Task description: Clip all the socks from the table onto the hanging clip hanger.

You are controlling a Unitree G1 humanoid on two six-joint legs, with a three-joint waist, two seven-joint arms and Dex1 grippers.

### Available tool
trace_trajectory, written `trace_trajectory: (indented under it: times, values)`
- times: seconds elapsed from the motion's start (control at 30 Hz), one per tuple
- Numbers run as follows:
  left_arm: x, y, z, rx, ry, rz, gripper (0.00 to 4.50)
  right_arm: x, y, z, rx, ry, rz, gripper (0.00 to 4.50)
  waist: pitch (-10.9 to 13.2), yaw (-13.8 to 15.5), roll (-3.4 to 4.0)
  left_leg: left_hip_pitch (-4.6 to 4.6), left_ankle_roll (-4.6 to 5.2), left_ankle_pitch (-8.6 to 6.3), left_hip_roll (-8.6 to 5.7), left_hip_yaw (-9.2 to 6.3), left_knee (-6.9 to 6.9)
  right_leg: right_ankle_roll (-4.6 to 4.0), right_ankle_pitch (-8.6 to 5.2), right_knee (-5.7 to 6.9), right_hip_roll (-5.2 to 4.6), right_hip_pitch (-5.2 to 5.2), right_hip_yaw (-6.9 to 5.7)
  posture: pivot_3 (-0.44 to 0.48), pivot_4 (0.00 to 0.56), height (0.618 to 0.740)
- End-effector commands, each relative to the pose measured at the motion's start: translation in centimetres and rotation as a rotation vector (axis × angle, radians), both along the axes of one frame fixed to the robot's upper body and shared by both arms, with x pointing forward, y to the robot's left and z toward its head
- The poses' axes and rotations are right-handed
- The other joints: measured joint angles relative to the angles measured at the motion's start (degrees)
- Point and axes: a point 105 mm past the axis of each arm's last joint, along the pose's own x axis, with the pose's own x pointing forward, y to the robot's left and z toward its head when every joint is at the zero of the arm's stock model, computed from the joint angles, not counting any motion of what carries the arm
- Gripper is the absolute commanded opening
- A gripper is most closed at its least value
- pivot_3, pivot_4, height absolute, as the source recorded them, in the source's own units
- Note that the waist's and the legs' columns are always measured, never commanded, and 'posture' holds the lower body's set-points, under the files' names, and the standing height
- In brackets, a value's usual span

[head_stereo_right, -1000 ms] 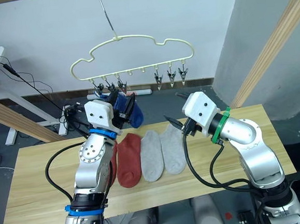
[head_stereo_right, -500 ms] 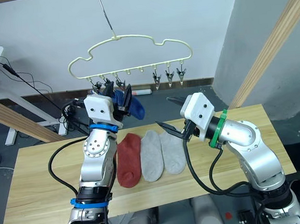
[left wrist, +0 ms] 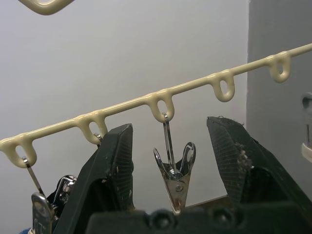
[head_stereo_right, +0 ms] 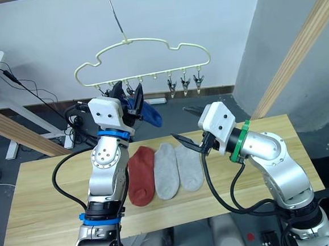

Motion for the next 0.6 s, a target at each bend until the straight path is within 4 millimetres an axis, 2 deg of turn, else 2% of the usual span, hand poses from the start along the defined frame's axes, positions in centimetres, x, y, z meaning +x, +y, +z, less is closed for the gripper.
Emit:
trace_trajectory:
  times: [0.03,0.2,0.3,0.6]
  values:
    - [-0.49,0.09,1.17,0.01,-0.044,0.02,2.08,-0.53,0.15,0.42,0.008,-0.026,0.021,3.61,0.0,0.0,0.0,0.0,0.0,0.0,0.0,0.0,0.0,0.0,0.0,0.0,0.0,0.0,0.0,-0.308,0.344,0.731]
    - [-0.26,-0.01,0.78,0.044,-0.025,0.027,0.64,-0.48,0.2,0.39,0.013,-0.02,0.021,3.61,0.0,0.02,0.0,0.0,0.0,0.0,0.0,0.0,0.0,0.0,0.0,0.0,0.0,0.0,0.0,-0.305,0.343,0.731]
    - [-0.14,0.0,0.7,0.047,-0.021,0.031,0.11,-0.46,0.23,0.41,0.015,-0.02,0.02,3.61,0.0,0.04,0.0,0.0,0.0,0.0,0.0,0.0,0.0,0.0,0.0,0.0,0.0,0.0,0.0,-0.306,0.343,0.731]
    - [-0.26,0.0,0.93,0.056,-0.028,0.031,0.01,-0.47,0.28,0.34,0.016,-0.018,0.019,3.61,0.0,0.07,0.0,0.01,0.0,0.0,0.0,0.0,0.0,0.0,0.0,0.01,0.0,0.0,0.0,-0.302,0.344,0.731]
